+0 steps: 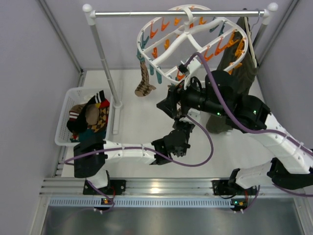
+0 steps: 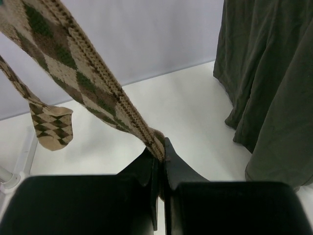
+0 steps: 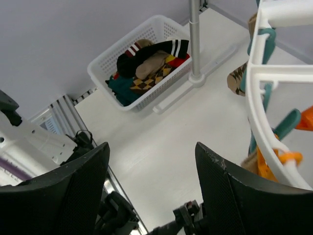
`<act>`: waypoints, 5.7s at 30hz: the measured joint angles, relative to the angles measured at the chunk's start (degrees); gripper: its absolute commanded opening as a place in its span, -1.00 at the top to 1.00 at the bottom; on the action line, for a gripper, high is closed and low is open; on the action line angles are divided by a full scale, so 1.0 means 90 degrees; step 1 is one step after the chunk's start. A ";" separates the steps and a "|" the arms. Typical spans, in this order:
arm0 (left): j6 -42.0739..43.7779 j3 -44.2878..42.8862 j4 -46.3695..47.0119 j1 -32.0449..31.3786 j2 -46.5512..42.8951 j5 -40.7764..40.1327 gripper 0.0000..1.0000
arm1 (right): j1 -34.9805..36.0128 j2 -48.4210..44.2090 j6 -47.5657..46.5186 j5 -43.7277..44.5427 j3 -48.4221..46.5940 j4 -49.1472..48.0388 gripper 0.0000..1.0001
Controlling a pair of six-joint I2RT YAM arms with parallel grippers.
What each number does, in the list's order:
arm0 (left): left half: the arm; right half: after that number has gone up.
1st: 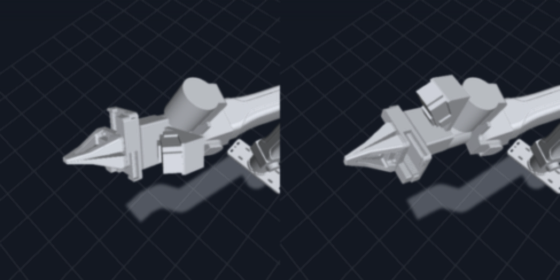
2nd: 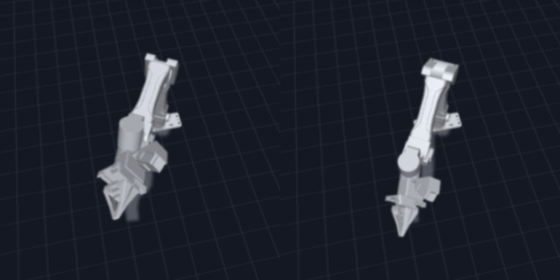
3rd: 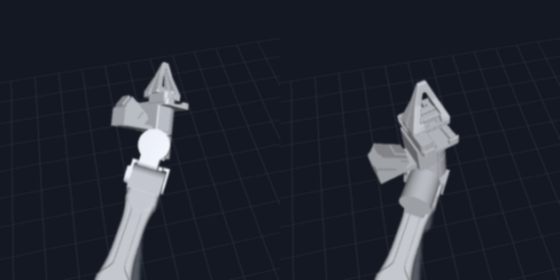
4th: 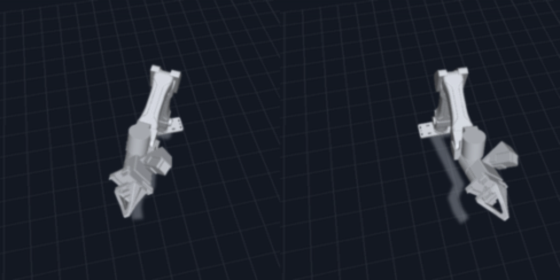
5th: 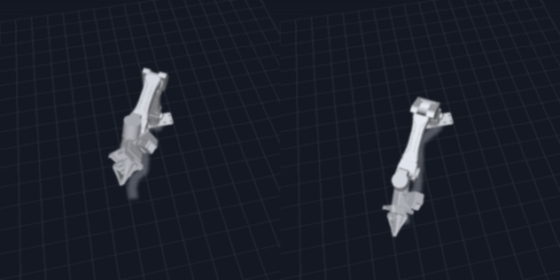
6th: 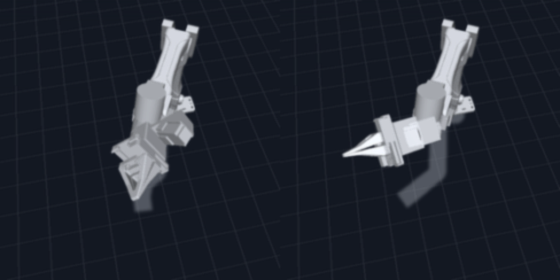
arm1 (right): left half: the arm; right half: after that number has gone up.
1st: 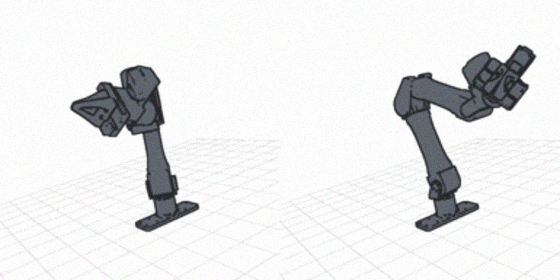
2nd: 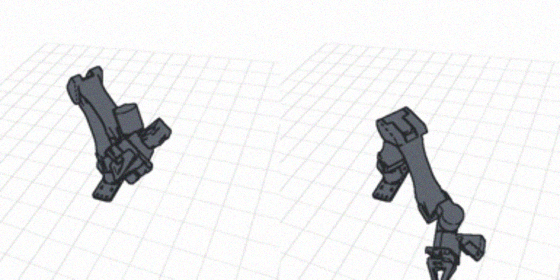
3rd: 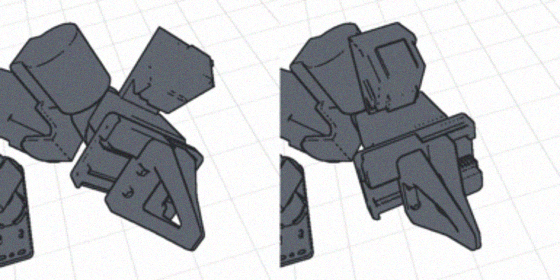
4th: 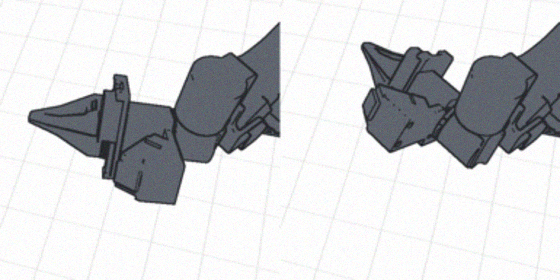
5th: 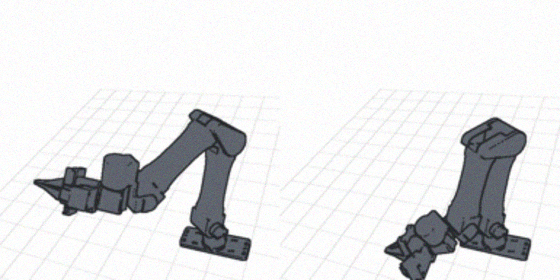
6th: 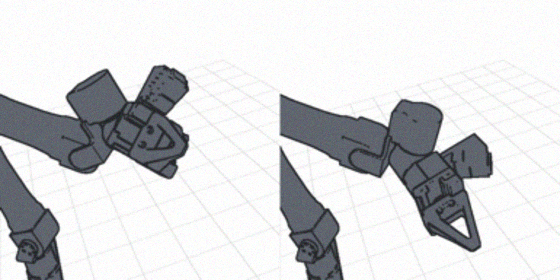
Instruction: Remove the socks clipped to the hanger
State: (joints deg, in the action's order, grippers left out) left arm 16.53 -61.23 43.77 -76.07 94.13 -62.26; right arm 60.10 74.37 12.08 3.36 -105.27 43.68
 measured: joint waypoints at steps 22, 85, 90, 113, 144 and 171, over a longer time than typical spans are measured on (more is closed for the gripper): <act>-0.0338 0.1027 -0.0022 0.0036 -0.0806 0.0308 1.00 | 0.0000 0.0423 0.0066 0.2203 0.0403 -0.0554 -0.32; -0.2679 0.2718 -0.0253 0.0420 -0.3347 0.3041 1.00 | -0.0357 -0.0758 0.1571 0.3468 0.4432 -0.5736 -0.32; -0.2730 0.2718 -0.0253 0.0420 -0.3347 0.3155 1.00 | -0.0415 -0.0777 0.1668 0.3478 0.4575 -0.6108 -0.21; -0.2948 0.2722 -0.0274 0.0418 -0.3269 0.3371 1.00 | -0.0663 -0.0940 0.1712 0.3310 0.4993 -0.7169 0.79; -0.4622 0.1015 -0.6241 0.3849 -0.5000 0.0634 1.00 | -0.0692 -0.2125 0.1324 0.2618 0.5418 -0.6623 -0.99; -0.5479 -0.0843 -0.8383 0.8721 -0.2528 0.3946 -0.97 | -0.0697 -0.3682 0.0991 0.1032 0.5491 -0.3903 -0.99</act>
State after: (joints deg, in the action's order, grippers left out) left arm -32.77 -68.82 -31.68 2.42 71.37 -26.74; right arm 53.82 41.23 20.99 12.64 -55.86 8.56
